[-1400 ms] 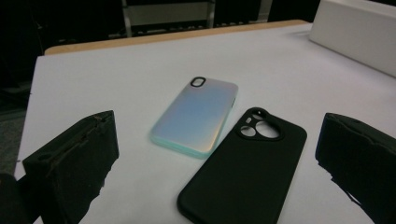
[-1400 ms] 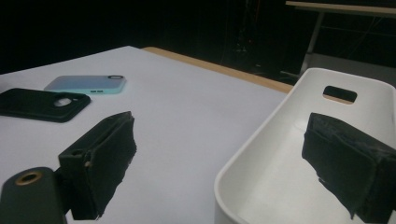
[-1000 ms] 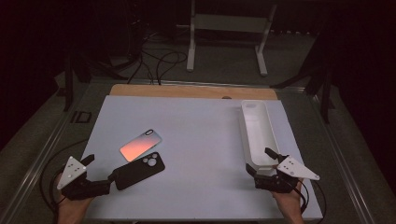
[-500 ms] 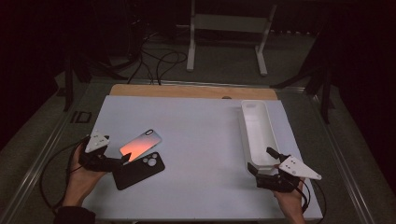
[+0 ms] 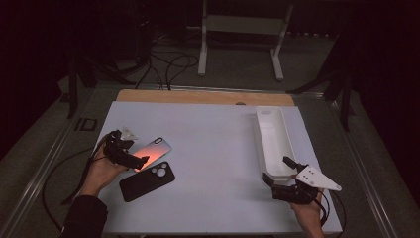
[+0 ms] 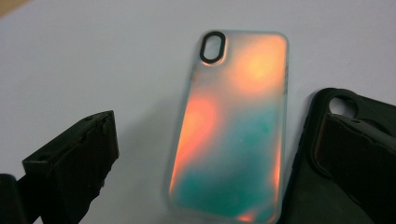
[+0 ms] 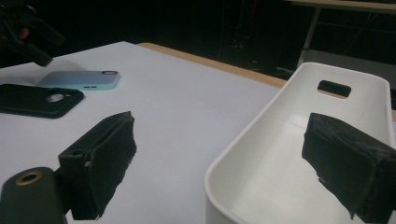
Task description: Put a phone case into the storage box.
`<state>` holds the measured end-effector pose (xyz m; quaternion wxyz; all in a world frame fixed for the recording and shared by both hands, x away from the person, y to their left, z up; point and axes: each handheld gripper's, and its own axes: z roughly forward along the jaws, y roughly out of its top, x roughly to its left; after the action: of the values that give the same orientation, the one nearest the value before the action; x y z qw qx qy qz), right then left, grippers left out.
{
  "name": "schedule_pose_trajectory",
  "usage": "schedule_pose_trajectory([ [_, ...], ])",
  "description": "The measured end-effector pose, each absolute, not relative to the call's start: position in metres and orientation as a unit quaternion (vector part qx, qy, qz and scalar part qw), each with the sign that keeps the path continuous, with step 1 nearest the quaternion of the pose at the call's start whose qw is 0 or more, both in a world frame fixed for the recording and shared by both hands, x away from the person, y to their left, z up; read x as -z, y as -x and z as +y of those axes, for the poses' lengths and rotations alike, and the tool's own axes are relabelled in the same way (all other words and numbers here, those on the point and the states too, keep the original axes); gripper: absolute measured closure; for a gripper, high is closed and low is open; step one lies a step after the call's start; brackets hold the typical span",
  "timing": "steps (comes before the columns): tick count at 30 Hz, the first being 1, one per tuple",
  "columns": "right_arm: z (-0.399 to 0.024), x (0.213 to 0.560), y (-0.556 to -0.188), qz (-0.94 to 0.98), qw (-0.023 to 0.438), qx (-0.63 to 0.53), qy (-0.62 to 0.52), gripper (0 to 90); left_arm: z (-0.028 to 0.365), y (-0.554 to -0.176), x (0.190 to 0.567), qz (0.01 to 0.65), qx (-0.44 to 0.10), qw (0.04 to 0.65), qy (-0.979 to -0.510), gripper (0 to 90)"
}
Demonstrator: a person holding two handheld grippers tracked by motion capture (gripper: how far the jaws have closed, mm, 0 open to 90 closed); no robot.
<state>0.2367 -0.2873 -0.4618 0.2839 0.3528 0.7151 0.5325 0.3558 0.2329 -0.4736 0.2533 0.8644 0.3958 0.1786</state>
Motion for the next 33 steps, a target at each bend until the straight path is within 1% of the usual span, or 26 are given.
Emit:
schedule_pose_trajectory([
  [9, -0.289, 0.461, -0.236, 0.713, 0.285, -0.533, -0.355, 9.3, 0.226, -0.369, 0.487, 0.392, -0.147, 0.230, -0.879, 0.6],
  [23, -0.289, 0.462, -0.237, 0.714, 0.286, -0.532, -0.355, 9.3, 0.222, -0.378, 0.502, 0.395, -0.124, 0.206, -0.887, 3.1],
  [29, -0.289, 0.462, -0.237, 0.713, 0.286, -0.532, -0.356, 9.3, 0.221, -0.383, 0.508, 0.395, -0.102, 0.192, -0.893, 3.1],
  [32, -0.289, 0.461, -0.237, 0.713, 0.286, -0.532, -0.356, 9.3, 0.222, -0.384, 0.509, 0.397, -0.097, 0.194, -0.892, 5.8],
  [33, -0.289, 0.461, -0.237, 0.713, 0.286, -0.531, -0.356, 9.3, 0.223, -0.384, 0.510, 0.398, -0.088, 0.199, -0.891, 6.8],
])
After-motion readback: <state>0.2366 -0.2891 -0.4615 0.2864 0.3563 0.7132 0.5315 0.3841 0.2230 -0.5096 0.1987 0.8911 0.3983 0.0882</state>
